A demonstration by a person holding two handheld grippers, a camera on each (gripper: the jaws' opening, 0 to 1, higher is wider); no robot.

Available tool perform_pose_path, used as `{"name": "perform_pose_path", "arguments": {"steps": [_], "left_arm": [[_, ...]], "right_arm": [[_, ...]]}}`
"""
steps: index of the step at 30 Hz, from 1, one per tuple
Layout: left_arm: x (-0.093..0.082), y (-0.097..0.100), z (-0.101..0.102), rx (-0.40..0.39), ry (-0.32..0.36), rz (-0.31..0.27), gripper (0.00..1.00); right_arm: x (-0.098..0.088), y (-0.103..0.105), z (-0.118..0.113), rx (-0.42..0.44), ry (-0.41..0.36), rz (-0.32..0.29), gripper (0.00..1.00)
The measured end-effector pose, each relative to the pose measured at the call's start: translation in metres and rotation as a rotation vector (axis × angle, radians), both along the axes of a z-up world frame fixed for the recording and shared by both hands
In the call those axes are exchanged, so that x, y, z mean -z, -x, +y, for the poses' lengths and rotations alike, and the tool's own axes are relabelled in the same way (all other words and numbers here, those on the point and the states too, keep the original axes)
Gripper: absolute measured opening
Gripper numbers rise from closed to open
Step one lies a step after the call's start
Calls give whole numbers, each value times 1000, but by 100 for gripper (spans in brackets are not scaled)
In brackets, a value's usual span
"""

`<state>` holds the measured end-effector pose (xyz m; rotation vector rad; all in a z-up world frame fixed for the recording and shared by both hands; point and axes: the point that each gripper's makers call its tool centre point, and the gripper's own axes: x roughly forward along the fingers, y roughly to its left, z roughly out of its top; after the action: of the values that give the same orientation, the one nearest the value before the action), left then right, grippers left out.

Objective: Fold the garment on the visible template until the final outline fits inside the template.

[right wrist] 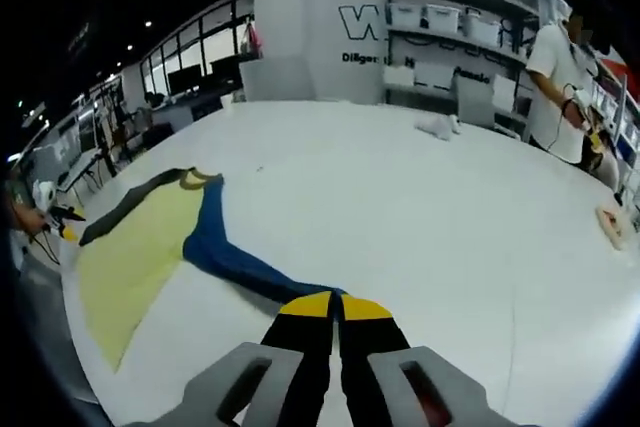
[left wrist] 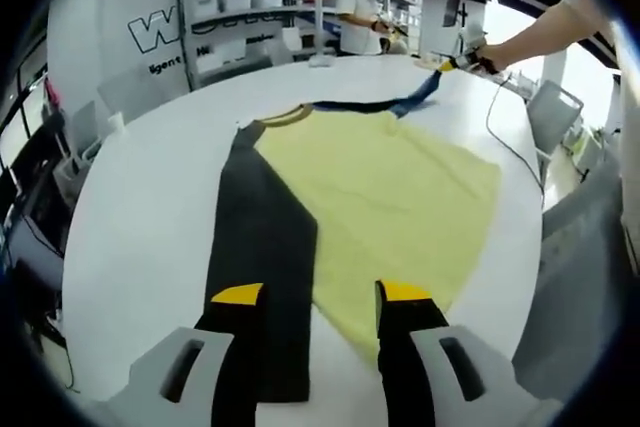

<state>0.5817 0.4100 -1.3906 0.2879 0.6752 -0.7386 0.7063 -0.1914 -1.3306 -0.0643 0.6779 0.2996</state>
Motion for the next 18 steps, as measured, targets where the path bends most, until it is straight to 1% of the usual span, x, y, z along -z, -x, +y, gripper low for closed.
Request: {"name": "perform_pose_path", "arguments": {"steps": [4, 7, 8, 10, 12, 14, 15, 18], "left_arm": [[-1, -1, -5, 12, 4, -7, 43], [-2, 0, -7, 19, 4, -8, 42], [-2, 1, -7, 21, 5, -9, 42], [-2, 1, -8, 25, 3, -11, 43], [-3, 1, -8, 30, 3, -15, 43], [-4, 2, -10, 36, 2, -19, 43], [-4, 2, -11, 40, 3, -23, 44], [-7, 2, -15, 54, -1, -36, 46]], "right_arm": [[-7, 0, -1, 10, 1, -3, 0], [-11, 0, -5, 39, 3, 2, 0], [-9, 2, -10, 67, 8, 26, 0], [-8, 4, -14, 82, 22, 40, 0], [-4, 7, -18, 104, 31, 67, 0], [2, 10, -25, 135, 38, 91, 0], [6, 12, -27, 156, 34, 114, 0], [13, 15, -31, 171, 43, 137, 0]]}}
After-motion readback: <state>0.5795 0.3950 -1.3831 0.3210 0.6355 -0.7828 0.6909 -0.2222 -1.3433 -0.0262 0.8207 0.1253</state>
